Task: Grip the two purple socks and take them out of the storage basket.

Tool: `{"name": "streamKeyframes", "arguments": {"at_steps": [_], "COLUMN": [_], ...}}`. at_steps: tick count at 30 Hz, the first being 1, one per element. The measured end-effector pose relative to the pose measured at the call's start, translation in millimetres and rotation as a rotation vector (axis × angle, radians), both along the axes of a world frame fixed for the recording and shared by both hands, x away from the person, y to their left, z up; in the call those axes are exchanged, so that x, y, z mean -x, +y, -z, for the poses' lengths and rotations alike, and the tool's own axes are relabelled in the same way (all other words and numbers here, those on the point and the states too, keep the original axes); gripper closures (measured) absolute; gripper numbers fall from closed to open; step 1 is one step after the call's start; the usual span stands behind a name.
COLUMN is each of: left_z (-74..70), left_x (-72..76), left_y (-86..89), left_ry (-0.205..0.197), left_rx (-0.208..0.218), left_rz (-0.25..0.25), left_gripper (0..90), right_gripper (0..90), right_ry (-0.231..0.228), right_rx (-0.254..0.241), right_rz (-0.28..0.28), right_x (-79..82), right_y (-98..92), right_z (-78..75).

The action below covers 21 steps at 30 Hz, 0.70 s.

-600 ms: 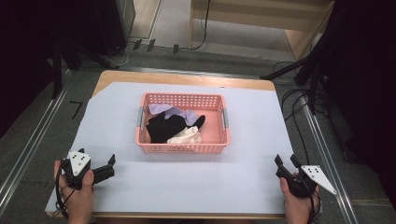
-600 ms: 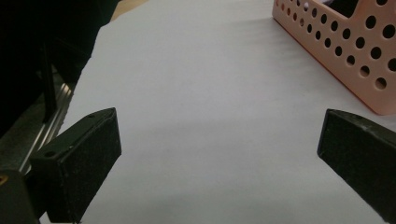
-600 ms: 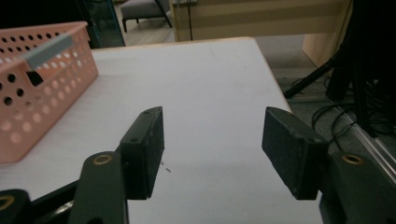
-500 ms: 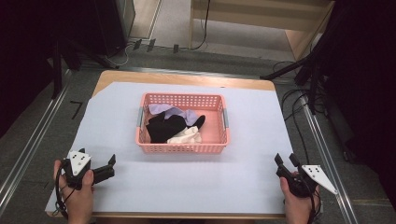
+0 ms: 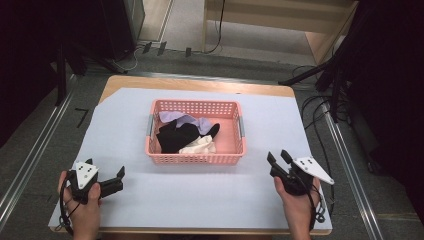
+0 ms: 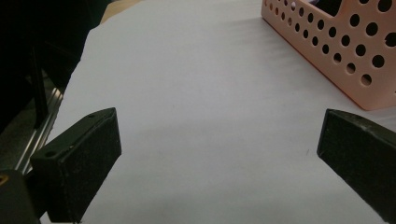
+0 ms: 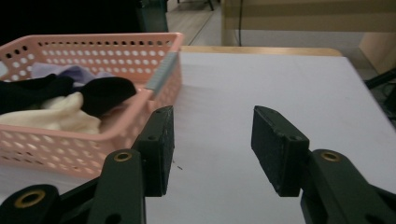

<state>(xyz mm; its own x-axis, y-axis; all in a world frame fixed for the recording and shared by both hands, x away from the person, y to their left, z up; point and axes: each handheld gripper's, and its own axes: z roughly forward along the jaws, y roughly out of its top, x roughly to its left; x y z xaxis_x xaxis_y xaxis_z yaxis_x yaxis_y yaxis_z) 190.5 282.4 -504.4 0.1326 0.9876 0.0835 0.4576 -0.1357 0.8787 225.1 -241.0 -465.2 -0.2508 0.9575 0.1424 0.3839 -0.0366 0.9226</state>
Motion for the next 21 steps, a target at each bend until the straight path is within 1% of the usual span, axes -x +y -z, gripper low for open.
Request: {"name": "streamKeyframes", "arguments": {"at_steps": [2,3,4,5,6,7,8,9,10,11,12,14,16,18,19,20,21], "left_z": [0.1,0.1,0.1,0.1,0.1,0.1,0.0,0.2,0.2,0.1,0.3,0.4,0.3,0.4,0.4,0.4,0.4], "left_x": [-0.1,-0.1,-0.2,-0.2,-0.2,-0.2,-0.1,-0.3,-0.3,-0.3,-0.5,-0.7,-0.8,-1.1,-1.1,-1.3,-1.3], "left_y": [0.0,0.0,-0.4,-0.4,-1.0,-1.0,-0.9,-0.7,-0.7,-0.2,-0.2,-0.2,-0.5,-1.0,-1.0,-1.1,-1.0], "left_ry": [0.0,0.0,0.0,0.0,0.001,0.001,0.001,-0.001,-0.001,0.001,-0.001,-0.001,0.003,0.005,0.005,0.006,0.007], "left_rx": [0.001,0.001,-0.004,-0.004,-0.008,-0.008,-0.01,-0.004,-0.004,-0.005,0.0,0.002,0.0,-0.003,-0.003,-0.007,-0.007], "left_rz": [-0.001,-0.001,-0.01,-0.01,-0.012,-0.012,-0.013,-0.011,-0.011,-0.009,-0.009,-0.01,-0.01,-0.012,-0.012,-0.015,-0.014], "left_gripper": [1.1,3.5,7.2,8.0,8.0,8.0,8.0,8.0,8.0,8.0,8.0,8.0,8.0,8.0,8.0,8.0,8.0], "right_gripper": [48.8,48.8,48.3,48.3,48.9,48.9,49.3,50.0,50.0,50.2,50.7,50.9,51.3,52.0,52.0,52.6,52.9], "right_ry": [0.015,0.015,0.03,0.03,0.047,0.047,0.06,0.071,0.071,0.073,0.08,0.081,0.082,0.093,0.093,0.098,0.099], "right_rx": [0.003,0.003,0.012,0.012,0.005,0.005,0.008,0.017,0.017,0.027,0.037,0.039,0.043,0.05,0.05,0.067,0.067], "right_rz": [-0.045,-0.045,-0.07,-0.07,-0.096,-0.096,-0.106,-0.131,-0.131,-0.139,-0.155,-0.162,-0.167,-0.167,-0.167,-0.168,-0.17], "right_x": [-9.7,-9.7,-16.6,-16.6,-22.6,-22.6,-25.4,-30.9,-30.9,-32.6,-36.6,-38.1,-42.3,-49.1,-49.1,-54.7,-56.5], "right_y": [20.5,20.5,33.8,33.8,47.2,47.2,53.7,68.0,68.0,72.4,84.3,87.4,95.2,104.8,104.8,111.6,113.9], "right_z": [-5.0,-5.0,-7.6,-7.6,-9.0,-9.0,-9.6,-9.6,-9.6,-9.5,-9.7,-10.0,-10.1,-10.9,-10.9,-12.4,-13.1]}}
